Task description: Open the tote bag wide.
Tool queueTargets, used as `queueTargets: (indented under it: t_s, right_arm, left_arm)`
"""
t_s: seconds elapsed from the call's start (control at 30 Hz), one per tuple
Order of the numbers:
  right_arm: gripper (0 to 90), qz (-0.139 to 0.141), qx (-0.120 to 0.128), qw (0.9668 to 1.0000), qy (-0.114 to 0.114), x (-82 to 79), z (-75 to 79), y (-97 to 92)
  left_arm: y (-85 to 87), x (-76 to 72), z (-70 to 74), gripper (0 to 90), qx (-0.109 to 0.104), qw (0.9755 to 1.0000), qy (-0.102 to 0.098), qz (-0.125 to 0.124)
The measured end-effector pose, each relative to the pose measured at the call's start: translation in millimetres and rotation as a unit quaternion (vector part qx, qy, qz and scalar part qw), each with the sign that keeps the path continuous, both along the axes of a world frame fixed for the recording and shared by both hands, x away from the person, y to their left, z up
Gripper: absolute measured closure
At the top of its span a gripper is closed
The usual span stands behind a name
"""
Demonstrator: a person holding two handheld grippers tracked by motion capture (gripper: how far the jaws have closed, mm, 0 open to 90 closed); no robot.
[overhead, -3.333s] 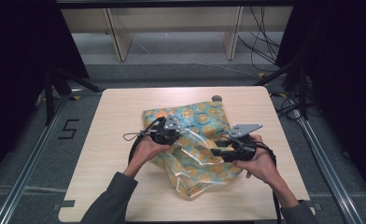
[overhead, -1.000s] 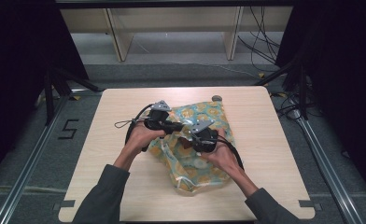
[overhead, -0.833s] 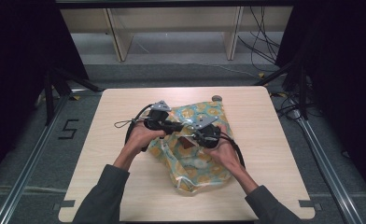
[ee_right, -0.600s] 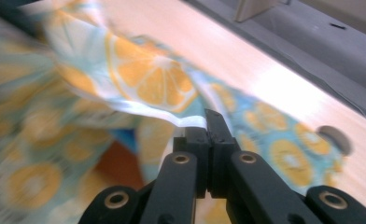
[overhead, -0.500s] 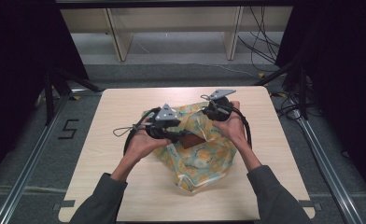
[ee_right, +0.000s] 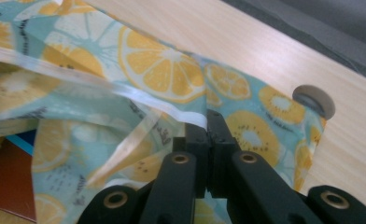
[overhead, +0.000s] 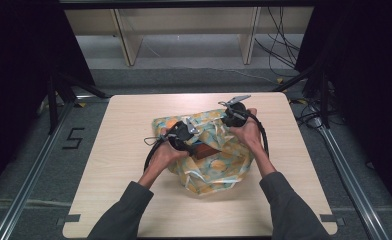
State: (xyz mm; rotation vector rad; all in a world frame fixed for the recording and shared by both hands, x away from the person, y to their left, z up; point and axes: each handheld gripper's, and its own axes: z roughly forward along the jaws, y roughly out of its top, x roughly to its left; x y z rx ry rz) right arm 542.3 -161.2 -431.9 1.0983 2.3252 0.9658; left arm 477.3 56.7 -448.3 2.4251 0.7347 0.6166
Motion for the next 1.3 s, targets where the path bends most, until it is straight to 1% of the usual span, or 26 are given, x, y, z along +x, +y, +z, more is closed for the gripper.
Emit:
queueTargets:
  t_s: [0.1,0.13,0.17,0.2,0.23,0.27,0.3,0.33,0.37,0.4,0.43,0.47,0.5,0.53,0.6,0.67,0.7,0.9,0.93,1.0,1.07,1.1,1.13,1.2,1.23,1.3]
  right_arm:
    - [86.6,-0.008,0.001,0.9996,0.025,0.5,-4.0,-5.3]
    - [84.2,-0.015,0.013,0.9997,0.016,1.1,-8.1,-7.1]
    - [84.2,-0.015,0.013,0.9997,0.016,1.1,-8.1,-7.1]
    - [75.9,-0.016,0.013,0.9995,0.025,-1.0,-7.3,-14.5]
    - [72.0,-0.010,0.023,0.9990,0.037,-3.2,-5.0,-17.4]
    - [68.9,0.002,0.023,0.9993,0.028,-4.6,-2.7,-21.3]
    - [68.9,0.002,0.023,0.9993,0.028,-4.6,-2.7,-21.3]
    - [64.4,0.019,0.013,0.9997,0.009,-10.0,4.6,-29.7]
    - [64.4,0.019,0.013,0.9997,0.009,-10.0,4.6,-29.7]
    - [59.5,0.014,0.056,0.9982,0.017,-21.3,16.2,-32.7]
    - [58.0,0.002,0.068,0.9974,0.026,-27.4,21.2,-34.1]
    - [57.4,0.010,0.069,0.9975,0.015,-31.1,27.2,-38.4]
    - [57.4,0.010,0.069,0.9975,0.015,-31.1,27.2,-38.4]
    - [56.2,0.030,0.079,0.9964,0.004,-33.7,31.7,-43.3]
    - [54.6,0.040,0.078,0.9961,0.009,-44.4,41.7,-49.8]
    - [53.3,0.049,0.073,0.9962,0.003,-61.1,46.0,-54.5]
    - [53.3,0.049,0.081,0.9955,0.013,-66.9,45.3,-54.4]
    - [52.1,0.068,0.078,0.9946,0.010,-84.4,44.0,-58.7]
    - [52.0,0.067,0.084,0.9942,0.001,-86.0,45.8,-59.7]
    - [50.7,0.056,0.093,0.9941,-0.005,-90.2,50.8,-62.7]
    - [49.7,0.057,0.097,0.9936,-0.011,-92.7,57.9,-66.2]
    - [49.4,0.052,0.098,0.9934,-0.030,-93.2,61.4,-68.3]
    - [48.8,0.056,0.107,0.9923,-0.029,-95.7,65.9,-69.8]
    - [47.5,0.055,0.124,0.9900,-0.038,-102.2,73.2,-69.7]
    - [46.2,0.072,0.115,0.9898,-0.043,-103.1,76.6,-71.3]
    - [45.6,0.071,0.128,0.9887,-0.032,-107.4,78.0,-69.5]
  left_arm:
    - [2.2,1.5,-1.9,74.5,-0.017,0.9997,0.006,-0.015]
    - [6.3,0.3,-0.7,83.6,-0.029,0.9993,-0.005,-0.022]
    - [6.3,0.3,-0.7,87.6,-0.029,0.9993,-0.005,-0.022]
    - [9.7,-3.9,0.5,89.3,-0.043,0.9986,-0.001,-0.032]
    - [12.0,-5.7,1.4,89.6,-0.066,0.9968,0.007,-0.044]
    - [14.5,-9.0,3.4,89.7,-0.088,0.9943,0.022,-0.056]
    - [14.5,-9.0,3.4,89.7,-0.088,0.9943,0.022,-0.056]
    - [17.2,-18.5,7.2,89.7,-0.112,0.9906,0.032,-0.072]
    - [17.2,-18.5,7.2,89.7,-0.112,0.9906,0.032,-0.072]
    - [20.6,-28.0,12.4,89.7,-0.127,0.9879,0.040,-0.081]
    - [23.8,-29.7,16.2,89.7,-0.133,0.9860,0.039,-0.092]
    - [26.3,-33.2,19.8,89.8,-0.151,0.9839,0.042,-0.086]
    - [26.3,-33.2,19.8,89.8,-0.151,0.9839,0.042,-0.086]
    - [29.3,-35.0,23.8,89.8,-0.161,0.9817,0.047,-0.089]
    - [33.7,-41.0,32.2,89.8,-0.184,0.9773,0.051,-0.091]
    - [38.5,-48.5,41.7,89.8,-0.192,0.9759,0.042,-0.095]
    - [38.7,-51.8,43.9,89.8,-0.192,0.9751,0.043,-0.101]
    - [45.7,-61.5,57.7,89.8,-0.206,0.9718,0.038,-0.108]
    - [50.8,-57.7,65.9,89.8,-0.215,0.9700,0.034,-0.108]
    - [52.7,-54.0,70.1,89.7,-0.222,0.9698,0.034,-0.095]
    - [59.4,-31.9,76.5,89.7,-0.239,0.9684,0.039,-0.058]
    - [59.4,-31.9,76.5,89.7,-0.239,0.9684,0.039,-0.058]
    - [61.9,-15.9,75.8,89.7,-0.247,0.9669,0.052,-0.037]
    - [63.9,-2.4,72.9,89.7,-0.248,0.9665,0.062,-0.018]
    - [63.9,-2.4,72.9,89.7,-0.248,0.9665,0.062,-0.018]
    - [65.7,8.4,68.3,89.7,-0.253,0.9650,0.067,0.000]
